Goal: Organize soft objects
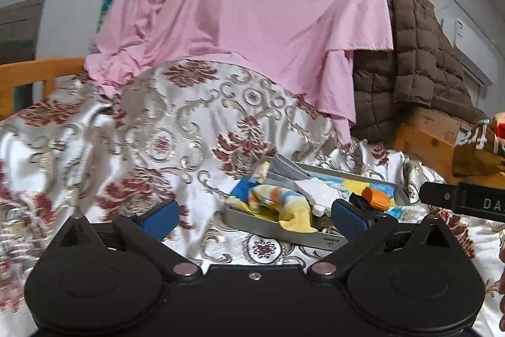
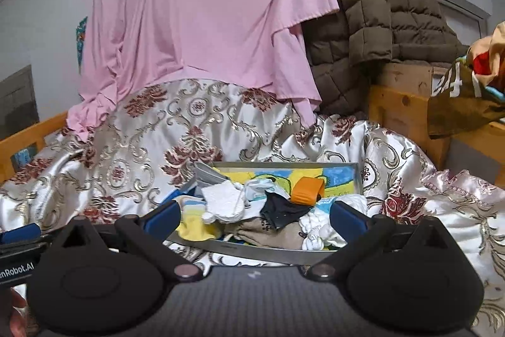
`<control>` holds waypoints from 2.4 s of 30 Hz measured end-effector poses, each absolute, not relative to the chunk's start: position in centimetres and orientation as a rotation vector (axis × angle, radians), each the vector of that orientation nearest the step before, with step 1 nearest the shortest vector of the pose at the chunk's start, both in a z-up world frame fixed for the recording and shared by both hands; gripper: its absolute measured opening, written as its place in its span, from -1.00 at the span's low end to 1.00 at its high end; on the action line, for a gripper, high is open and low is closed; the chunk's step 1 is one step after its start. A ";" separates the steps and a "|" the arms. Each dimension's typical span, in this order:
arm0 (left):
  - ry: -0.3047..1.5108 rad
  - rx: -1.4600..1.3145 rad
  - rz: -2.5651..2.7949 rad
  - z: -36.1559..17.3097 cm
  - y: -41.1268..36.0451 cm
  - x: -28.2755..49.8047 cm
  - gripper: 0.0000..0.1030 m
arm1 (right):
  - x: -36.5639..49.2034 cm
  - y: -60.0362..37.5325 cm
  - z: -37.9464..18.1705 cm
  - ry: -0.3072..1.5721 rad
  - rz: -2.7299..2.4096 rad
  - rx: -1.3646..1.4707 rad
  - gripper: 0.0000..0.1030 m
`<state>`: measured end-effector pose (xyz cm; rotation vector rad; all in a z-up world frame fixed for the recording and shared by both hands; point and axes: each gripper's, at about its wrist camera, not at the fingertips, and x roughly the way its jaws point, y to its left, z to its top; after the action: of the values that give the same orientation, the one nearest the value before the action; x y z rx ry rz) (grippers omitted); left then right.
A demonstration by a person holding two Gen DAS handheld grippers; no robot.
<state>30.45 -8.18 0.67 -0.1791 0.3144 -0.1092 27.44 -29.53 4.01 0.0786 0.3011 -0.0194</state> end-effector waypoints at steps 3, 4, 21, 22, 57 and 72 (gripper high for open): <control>0.299 -0.193 -0.090 1.4 -7.5 28.4 0.98 | 25.6 -28.5 4.6 0.281 -0.008 0.049 0.99; 0.293 -0.196 -0.086 1.6 -7.3 27.7 0.98 | 25.1 -28.2 4.8 0.275 -0.004 0.045 0.99; 0.247 -0.180 -0.070 2.8 -5.2 22.3 0.98 | 18.7 -26.2 5.2 0.208 -0.051 0.049 0.99; 0.249 -0.182 -0.068 2.7 -5.0 22.2 0.98 | 18.3 -26.2 5.0 0.205 -0.057 0.055 0.99; 0.289 -0.109 -0.101 -2.5 -5.2 16.2 0.98 | 10.1 -26.6 -1.1 0.246 -0.122 0.121 0.99; 0.321 -0.088 -0.125 -3.6 -5.7 16.4 0.98 | 10.8 -26.4 -2.6 0.292 -0.113 0.142 0.99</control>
<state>16.40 -5.74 -3.64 -0.0883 0.3207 -0.1249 10.76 -26.36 -2.58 0.1420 0.2921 -0.1134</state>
